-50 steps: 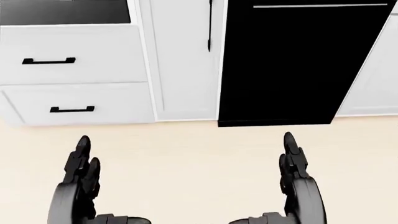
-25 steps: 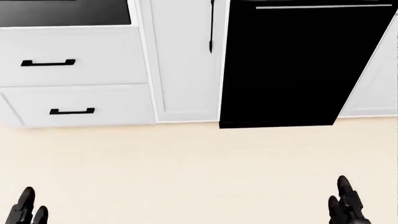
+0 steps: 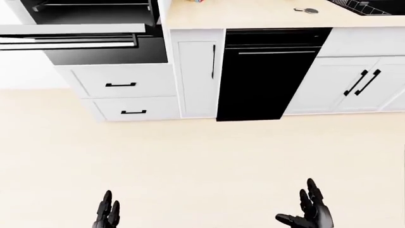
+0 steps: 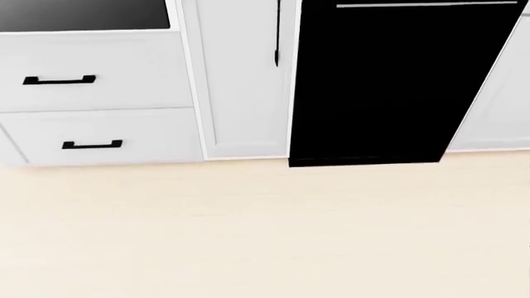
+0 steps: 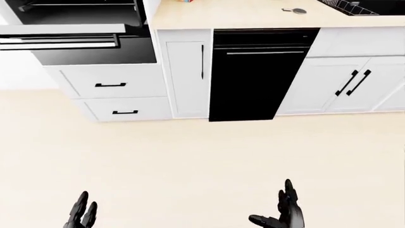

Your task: Close the oven door.

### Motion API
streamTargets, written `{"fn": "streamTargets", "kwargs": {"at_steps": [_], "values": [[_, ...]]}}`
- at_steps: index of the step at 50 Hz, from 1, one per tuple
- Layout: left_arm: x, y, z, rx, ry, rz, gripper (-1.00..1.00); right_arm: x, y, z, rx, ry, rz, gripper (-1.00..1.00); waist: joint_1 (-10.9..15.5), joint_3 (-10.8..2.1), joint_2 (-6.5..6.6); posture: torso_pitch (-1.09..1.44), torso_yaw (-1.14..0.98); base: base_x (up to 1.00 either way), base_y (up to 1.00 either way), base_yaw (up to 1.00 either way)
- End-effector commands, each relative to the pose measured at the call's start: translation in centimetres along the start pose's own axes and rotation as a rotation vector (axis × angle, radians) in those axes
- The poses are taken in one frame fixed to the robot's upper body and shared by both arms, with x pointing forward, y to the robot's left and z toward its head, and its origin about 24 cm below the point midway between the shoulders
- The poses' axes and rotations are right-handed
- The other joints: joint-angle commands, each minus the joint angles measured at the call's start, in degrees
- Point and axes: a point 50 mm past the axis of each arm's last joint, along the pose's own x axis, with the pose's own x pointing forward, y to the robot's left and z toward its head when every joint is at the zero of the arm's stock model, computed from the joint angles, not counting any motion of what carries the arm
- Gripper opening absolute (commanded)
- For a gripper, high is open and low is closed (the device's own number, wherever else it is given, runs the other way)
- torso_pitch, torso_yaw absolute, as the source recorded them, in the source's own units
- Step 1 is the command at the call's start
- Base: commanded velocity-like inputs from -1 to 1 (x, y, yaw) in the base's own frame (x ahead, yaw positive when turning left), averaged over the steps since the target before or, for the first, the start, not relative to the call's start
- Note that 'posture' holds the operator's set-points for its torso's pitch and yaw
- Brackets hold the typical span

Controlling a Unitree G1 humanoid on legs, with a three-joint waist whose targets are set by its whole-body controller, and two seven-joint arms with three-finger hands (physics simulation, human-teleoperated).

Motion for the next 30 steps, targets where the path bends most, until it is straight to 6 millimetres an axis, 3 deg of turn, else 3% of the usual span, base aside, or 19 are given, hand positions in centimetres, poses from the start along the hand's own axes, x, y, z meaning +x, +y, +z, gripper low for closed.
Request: {"fn": "streamTargets", "kwargs": {"at_steps": [1, 7, 8, 10, 13, 16, 18, 19, 21, 30], "values": [[0.16, 0.33, 0.69, 0.025, -0.045, 0.011, 1.00, 0.47, -0.17, 1.10, -0.025, -0.066, 0.008, 1.00, 0.06, -0.63, -0.04, 0.00, 0.00, 0.00, 0.00, 0.00], [-0.04, 0.12, 0.04, -0.006, -0.004, 0.005, 1.00, 0.31, -0.09, 0.82, -0.046, -0.048, 0.009, 1.00, 0.00, -0.67, 0.05, 0.00, 0.00, 0.00, 0.00, 0.00], [0.00, -0.04, 0.02, -0.003, -0.004, -0.002, 1.00, 0.29, -0.07, 0.81, -0.050, -0.048, 0.008, 1.00, 0.00, -1.61, 0.29, 0.00, 0.00, 0.00, 0.23, 0.00], [0.06, -0.24, 0.03, 0.003, -0.008, -0.005, 1.00, 0.29, -0.07, 0.78, -0.049, -0.046, 0.007, 1.00, -0.23, -0.24, -0.42, 0.00, 0.00, 0.00, 0.28, 0.00], [0.09, -0.27, 0.05, -0.001, -0.008, -0.007, 1.00, 0.25, 0.00, 0.70, -0.047, -0.042, 0.012, 1.00, -0.18, -0.63, -0.04, 0.00, 0.00, 0.00, 0.27, 0.00], [0.15, -0.17, 0.12, 0.005, -0.009, 0.006, 1.00, 0.34, 0.06, 0.76, -0.043, -0.045, 0.012, 1.00, -0.04, -0.23, 2.41, 0.00, 0.00, 0.00, 0.28, 0.00], [0.16, -0.15, 0.10, 0.004, -0.006, 0.006, 1.00, 0.31, 0.08, 0.73, -0.045, -0.044, 0.015, 1.00, 0.16, -0.77, 5.65, 0.00, 0.00, 0.00, 0.27, 0.00], [0.15, -0.16, 0.10, 0.007, -0.005, 0.005, 1.00, 0.29, 0.07, 0.71, -0.045, -0.043, 0.014, 1.00, 0.49, -0.23, 3.72, 0.00, 0.00, 0.00, 0.27, 0.00], [0.14, -0.14, 0.09, 0.007, -0.005, 0.005, 1.00, 0.23, 0.03, 0.66, -0.043, -0.041, 0.015, 1.00, 0.36, 0.25, 3.69, 0.00, 0.00, 0.00, 0.27, 0.00], [0.21, -0.16, 0.11, 0.001, -0.002, -0.002, 1.00, 0.31, -0.06, 0.81, -0.054, -0.045, 0.016, 1.00, -0.02, 0.34, 0.09, 0.00, 0.00, 0.00, 0.27, 0.00]]}}
